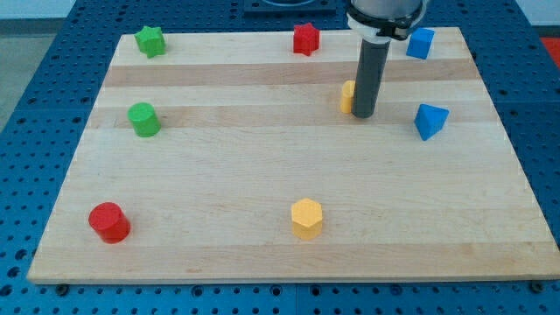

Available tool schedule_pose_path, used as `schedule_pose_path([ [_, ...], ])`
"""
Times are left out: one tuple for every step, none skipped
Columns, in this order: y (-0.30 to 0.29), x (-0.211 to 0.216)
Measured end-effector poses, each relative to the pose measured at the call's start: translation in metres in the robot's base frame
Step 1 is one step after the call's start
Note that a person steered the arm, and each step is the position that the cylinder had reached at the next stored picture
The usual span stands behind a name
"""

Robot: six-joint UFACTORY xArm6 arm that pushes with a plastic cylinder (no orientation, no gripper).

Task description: Place the blue triangle below the yellow heart

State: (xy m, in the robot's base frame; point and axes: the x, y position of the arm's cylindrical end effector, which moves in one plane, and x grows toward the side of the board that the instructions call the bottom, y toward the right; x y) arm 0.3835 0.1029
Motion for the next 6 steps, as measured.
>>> schedule_pose_path([
  [0.000,0.003],
  [0.000,0.021],
  [0.000,0.045],
  [0.005,0.067],
  [0.034,0.075],
  [0.069,0.075],
])
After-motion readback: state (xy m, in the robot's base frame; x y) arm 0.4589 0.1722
